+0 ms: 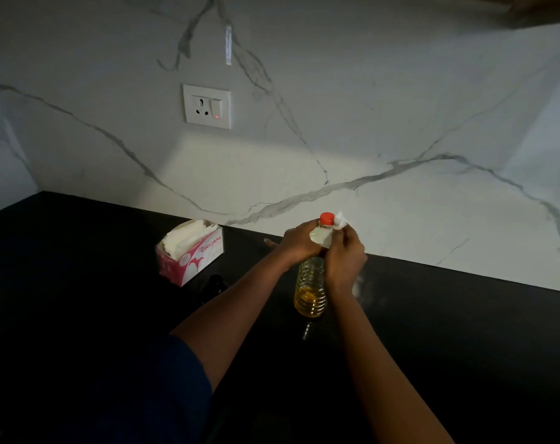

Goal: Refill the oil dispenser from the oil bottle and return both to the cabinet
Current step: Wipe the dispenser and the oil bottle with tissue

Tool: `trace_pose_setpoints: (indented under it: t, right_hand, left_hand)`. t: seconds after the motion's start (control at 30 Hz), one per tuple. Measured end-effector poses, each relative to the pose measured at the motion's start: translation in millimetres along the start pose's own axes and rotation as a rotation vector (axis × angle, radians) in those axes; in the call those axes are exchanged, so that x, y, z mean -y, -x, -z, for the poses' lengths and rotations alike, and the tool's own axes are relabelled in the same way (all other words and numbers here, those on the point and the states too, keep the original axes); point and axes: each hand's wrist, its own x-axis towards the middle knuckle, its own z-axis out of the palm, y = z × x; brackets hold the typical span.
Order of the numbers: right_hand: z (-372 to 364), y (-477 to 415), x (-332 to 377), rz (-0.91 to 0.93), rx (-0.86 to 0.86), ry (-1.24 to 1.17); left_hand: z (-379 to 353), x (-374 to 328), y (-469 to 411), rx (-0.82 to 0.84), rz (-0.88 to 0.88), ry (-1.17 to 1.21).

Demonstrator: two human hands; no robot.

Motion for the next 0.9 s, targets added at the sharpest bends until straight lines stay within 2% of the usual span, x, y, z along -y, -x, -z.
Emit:
trace_pose_setpoints:
  t: [0.2,0.5,0.63,0.73,0.9]
  right_hand:
    - [-3,1,-6,-0.032,-0.061,0.012]
    - [-4,-9,-4,-0.132,-0.029,-0.03]
    - [0,-23,-5,-0.266,-0.003,-0.143]
    - [3,-39,-6,-0.311,0.096,-0.152]
    - [8,-56,-1,-0.223,0.302,0.003]
  left_hand:
    - [-9,2,-2,-0.112,0.143,-0.14]
    - [-10,-4,8,-0.13,0.135,-0.13]
    - [-7,1,7,-0.089,0.132,-0.139]
    - [-5,3,5,-0.066,0.128,-0.165]
    - [-4,6,0,-0.071,0.132,-0.181]
